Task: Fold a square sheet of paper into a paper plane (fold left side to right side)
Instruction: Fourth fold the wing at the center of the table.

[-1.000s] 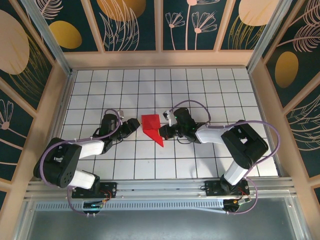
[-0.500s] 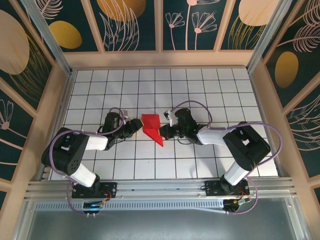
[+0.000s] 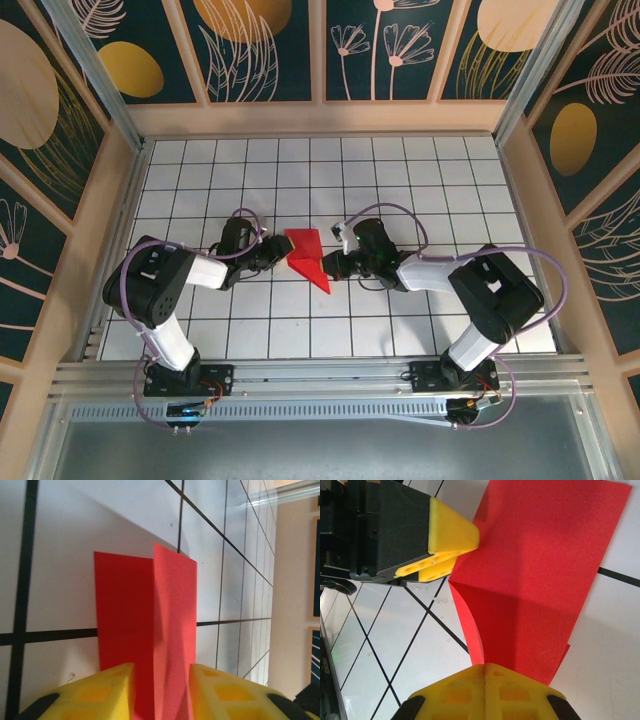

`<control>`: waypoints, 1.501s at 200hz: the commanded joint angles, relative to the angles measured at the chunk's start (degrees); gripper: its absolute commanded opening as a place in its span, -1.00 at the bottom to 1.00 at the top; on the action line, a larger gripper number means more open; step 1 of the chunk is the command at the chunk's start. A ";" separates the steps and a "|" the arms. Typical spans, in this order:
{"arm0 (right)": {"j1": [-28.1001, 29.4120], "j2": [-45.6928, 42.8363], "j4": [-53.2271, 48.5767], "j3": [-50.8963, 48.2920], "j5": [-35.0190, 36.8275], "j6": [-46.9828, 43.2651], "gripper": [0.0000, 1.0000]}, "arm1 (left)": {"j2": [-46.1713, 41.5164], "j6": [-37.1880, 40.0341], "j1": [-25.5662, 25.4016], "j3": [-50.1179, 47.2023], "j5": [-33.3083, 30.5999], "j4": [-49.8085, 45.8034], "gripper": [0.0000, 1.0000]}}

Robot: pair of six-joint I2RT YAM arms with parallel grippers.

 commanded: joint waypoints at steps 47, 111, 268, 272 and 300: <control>-0.96 -4.52 -5.16 0.52 6.21 -0.07 -0.58 | 0.65 2.93 -3.13 3.06 -0.44 -1.05 -1.00; 4.05 -16.51 -31.53 7.71 30.05 2.36 -0.11 | -4.08 -3.62 -6.16 1.05 -6.48 0.84 -1.00; 28.71 12.62 -54.27 30.12 60.99 13.69 -0.01 | -7.15 -8.30 -7.75 -0.55 -10.43 1.24 -1.00; 28.68 12.96 -54.19 30.28 61.17 13.49 -0.02 | -7.15 -8.24 -7.75 -0.46 -10.43 1.15 -1.00; 28.25 14.95 -53.35 30.63 62.07 12.64 -0.08 | -7.14 -8.02 -7.75 -0.20 -10.33 0.77 -1.00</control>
